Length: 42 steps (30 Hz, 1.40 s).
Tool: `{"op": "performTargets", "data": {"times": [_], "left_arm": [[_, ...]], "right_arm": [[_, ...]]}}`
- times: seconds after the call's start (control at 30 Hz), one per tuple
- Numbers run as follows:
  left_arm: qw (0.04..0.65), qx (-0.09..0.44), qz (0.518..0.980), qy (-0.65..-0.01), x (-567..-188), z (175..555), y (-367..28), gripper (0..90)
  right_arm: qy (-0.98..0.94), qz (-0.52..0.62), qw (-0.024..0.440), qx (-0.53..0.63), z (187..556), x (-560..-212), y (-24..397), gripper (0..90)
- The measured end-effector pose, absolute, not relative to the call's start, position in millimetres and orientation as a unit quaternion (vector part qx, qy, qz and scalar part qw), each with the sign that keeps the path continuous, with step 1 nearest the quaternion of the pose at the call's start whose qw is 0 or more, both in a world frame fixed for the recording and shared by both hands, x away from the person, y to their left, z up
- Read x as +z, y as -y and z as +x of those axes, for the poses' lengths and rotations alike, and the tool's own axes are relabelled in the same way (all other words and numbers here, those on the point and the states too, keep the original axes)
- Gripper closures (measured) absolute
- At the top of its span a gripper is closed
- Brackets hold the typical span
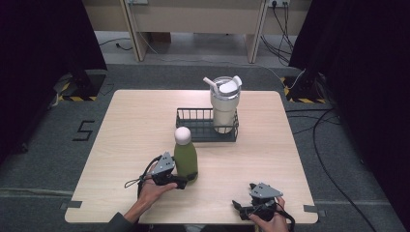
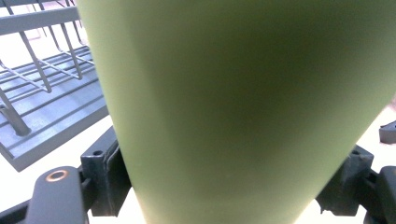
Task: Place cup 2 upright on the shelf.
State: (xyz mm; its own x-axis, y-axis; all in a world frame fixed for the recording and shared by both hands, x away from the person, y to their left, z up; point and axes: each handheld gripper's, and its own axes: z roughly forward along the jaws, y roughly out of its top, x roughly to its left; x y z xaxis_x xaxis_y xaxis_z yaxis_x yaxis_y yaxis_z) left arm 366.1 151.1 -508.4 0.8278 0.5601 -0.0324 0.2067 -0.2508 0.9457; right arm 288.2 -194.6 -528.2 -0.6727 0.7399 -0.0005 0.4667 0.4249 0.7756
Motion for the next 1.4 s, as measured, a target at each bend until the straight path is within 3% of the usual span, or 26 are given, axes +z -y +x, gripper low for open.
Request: {"op": "performTargets", "data": {"times": [1.4], "left_arm": [[0.569,0.160,0.772,-0.232,-461.8,382.0,-149.4,20.5]], "right_arm": [[-0.825,0.365,0.175,0.394,287.7,-528.5,194.5,9.8]]}}
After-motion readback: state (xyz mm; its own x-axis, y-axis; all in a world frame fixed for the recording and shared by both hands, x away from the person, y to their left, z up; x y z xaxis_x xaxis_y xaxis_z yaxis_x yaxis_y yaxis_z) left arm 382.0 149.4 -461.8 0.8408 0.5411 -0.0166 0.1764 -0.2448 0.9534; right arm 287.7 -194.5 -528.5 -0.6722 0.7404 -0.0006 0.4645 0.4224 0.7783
